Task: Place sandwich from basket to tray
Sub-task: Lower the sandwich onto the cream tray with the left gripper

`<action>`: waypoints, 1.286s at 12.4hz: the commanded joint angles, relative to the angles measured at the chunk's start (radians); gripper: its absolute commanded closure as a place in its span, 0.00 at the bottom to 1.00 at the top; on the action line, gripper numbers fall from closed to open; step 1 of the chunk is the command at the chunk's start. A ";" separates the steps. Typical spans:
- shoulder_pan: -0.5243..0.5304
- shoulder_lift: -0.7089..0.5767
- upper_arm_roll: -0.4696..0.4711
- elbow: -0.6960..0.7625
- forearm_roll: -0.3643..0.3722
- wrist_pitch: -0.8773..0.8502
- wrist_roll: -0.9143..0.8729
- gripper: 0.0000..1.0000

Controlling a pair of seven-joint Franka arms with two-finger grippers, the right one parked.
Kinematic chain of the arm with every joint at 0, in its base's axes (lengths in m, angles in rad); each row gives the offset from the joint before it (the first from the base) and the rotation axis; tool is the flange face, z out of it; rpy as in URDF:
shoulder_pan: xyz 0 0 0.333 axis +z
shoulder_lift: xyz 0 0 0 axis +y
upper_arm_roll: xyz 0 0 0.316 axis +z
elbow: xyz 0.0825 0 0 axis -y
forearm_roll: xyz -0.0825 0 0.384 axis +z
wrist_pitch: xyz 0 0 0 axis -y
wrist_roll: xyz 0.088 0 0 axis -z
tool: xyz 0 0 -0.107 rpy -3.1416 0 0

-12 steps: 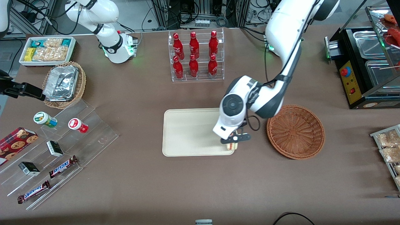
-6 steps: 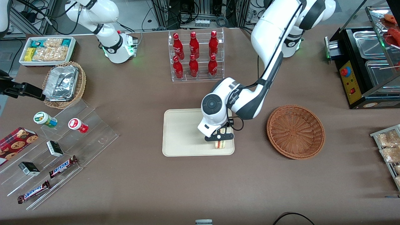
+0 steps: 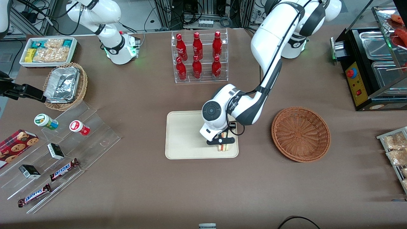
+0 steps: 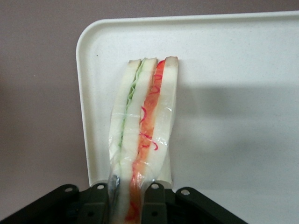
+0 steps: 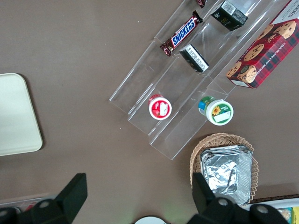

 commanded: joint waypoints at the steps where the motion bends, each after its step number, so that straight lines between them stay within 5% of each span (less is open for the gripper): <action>1: -0.018 0.034 0.012 0.048 0.015 -0.011 -0.018 1.00; 2: -0.018 0.034 0.012 0.048 0.014 0.003 -0.019 0.60; 3: -0.018 0.034 0.012 0.043 0.014 0.020 -0.021 0.01; 16: -0.009 -0.039 0.015 0.095 0.012 -0.054 -0.070 0.00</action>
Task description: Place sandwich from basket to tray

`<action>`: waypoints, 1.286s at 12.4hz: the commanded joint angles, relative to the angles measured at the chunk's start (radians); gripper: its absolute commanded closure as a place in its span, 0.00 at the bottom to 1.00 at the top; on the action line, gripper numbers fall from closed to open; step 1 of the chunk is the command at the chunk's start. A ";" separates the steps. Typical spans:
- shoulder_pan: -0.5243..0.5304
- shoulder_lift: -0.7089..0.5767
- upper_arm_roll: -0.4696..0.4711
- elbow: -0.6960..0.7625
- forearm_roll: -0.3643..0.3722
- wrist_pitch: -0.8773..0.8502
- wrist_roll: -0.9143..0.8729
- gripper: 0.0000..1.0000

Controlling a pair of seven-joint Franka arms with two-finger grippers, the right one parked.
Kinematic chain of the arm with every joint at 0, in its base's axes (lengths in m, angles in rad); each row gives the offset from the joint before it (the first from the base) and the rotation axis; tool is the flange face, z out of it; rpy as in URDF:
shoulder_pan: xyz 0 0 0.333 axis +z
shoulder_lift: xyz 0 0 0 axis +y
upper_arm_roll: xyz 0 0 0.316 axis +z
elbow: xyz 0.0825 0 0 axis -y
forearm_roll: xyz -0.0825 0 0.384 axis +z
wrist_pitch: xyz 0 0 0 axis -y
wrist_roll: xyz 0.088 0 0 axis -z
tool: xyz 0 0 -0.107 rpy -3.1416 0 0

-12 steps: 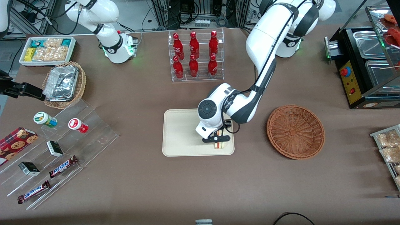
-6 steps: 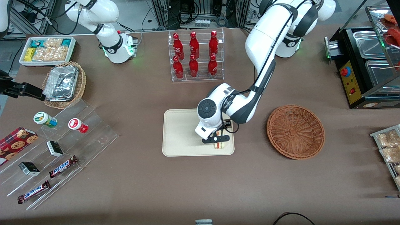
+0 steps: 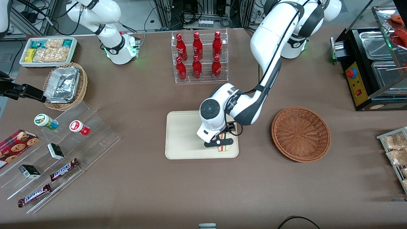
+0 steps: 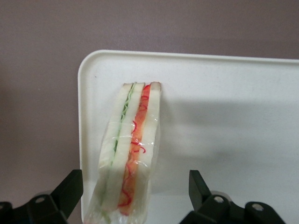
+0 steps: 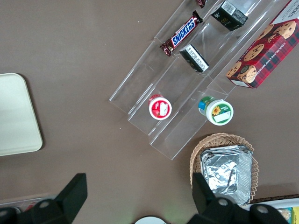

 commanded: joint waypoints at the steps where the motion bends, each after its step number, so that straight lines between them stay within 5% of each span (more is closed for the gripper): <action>1: 0.000 -0.058 0.011 0.009 0.011 -0.041 -0.013 0.00; 8: 0.142 -0.186 0.011 -0.013 -0.043 -0.090 0.111 0.00; 16: 0.407 -0.429 0.011 -0.246 -0.052 -0.090 0.378 0.00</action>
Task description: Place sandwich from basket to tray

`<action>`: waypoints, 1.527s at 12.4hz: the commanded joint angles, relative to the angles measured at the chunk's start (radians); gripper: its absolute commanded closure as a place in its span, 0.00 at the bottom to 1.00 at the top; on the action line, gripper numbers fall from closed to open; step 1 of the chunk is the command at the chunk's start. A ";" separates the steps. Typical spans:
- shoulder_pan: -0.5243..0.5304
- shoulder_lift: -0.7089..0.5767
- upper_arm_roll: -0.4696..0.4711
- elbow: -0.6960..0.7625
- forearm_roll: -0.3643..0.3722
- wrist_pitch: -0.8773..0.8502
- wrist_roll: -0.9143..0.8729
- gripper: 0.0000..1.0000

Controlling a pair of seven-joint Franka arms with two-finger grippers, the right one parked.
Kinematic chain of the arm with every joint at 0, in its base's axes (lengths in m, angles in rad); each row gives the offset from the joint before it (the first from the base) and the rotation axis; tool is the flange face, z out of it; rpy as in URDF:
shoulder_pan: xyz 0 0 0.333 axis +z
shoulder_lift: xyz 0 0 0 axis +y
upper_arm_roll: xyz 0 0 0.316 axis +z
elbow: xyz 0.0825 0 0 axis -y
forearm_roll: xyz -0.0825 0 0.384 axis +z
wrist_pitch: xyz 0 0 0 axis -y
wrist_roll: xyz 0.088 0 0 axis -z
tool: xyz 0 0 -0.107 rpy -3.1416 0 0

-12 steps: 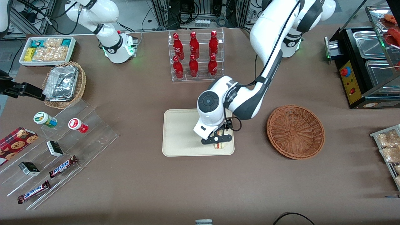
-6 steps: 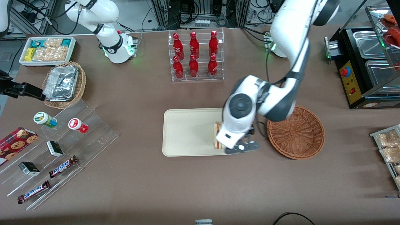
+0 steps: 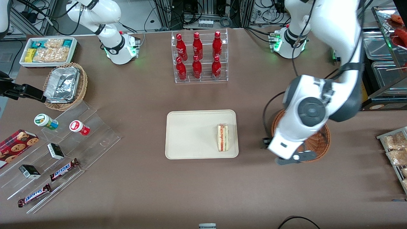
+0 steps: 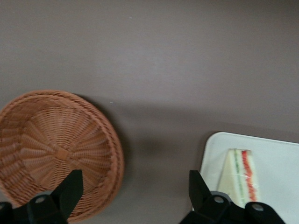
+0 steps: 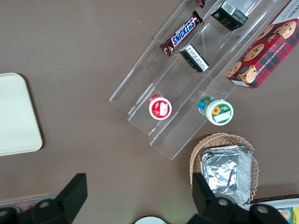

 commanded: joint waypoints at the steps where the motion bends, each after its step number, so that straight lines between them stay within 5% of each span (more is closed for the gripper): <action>1: 0.073 -0.126 -0.009 -0.128 -0.013 -0.007 0.081 0.00; 12: 0.228 -0.452 -0.063 -0.246 -0.013 -0.296 0.153 0.00; 19: 0.333 -0.520 -0.119 -0.207 -0.019 -0.421 0.339 0.00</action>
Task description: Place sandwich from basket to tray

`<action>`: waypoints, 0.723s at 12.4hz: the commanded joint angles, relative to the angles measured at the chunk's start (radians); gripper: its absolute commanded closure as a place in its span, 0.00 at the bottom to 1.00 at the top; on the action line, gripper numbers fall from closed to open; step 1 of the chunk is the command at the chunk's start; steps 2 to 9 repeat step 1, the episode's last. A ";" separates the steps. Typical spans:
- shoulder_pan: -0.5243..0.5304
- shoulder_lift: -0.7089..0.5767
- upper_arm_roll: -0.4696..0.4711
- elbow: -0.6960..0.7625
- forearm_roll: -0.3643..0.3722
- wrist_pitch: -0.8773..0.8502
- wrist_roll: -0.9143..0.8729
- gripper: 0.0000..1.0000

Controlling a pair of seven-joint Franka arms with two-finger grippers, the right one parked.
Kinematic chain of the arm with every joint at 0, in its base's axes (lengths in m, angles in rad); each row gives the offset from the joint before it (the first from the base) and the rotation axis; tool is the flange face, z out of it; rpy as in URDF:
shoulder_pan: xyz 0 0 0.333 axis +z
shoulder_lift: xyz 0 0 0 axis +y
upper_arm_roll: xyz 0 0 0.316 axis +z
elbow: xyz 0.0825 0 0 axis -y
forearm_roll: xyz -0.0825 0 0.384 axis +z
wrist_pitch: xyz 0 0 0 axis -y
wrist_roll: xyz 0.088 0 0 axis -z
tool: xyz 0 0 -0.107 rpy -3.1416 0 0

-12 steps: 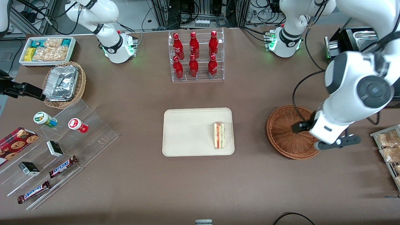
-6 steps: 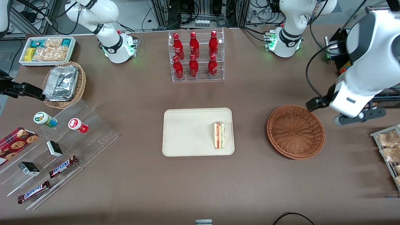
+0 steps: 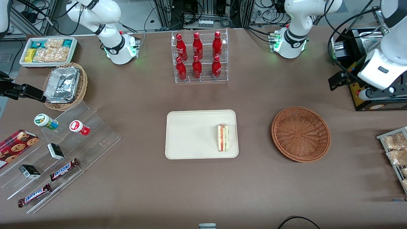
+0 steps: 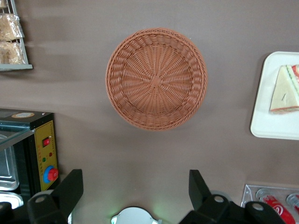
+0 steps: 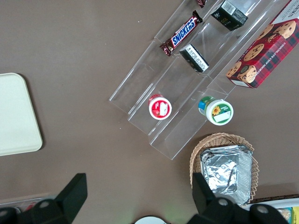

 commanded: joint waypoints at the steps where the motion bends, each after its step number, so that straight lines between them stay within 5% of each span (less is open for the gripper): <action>1: 0.025 -0.010 -0.016 -0.001 -0.012 -0.017 0.019 0.00; 9: 0.025 -0.010 -0.016 -0.001 -0.012 -0.017 0.019 0.00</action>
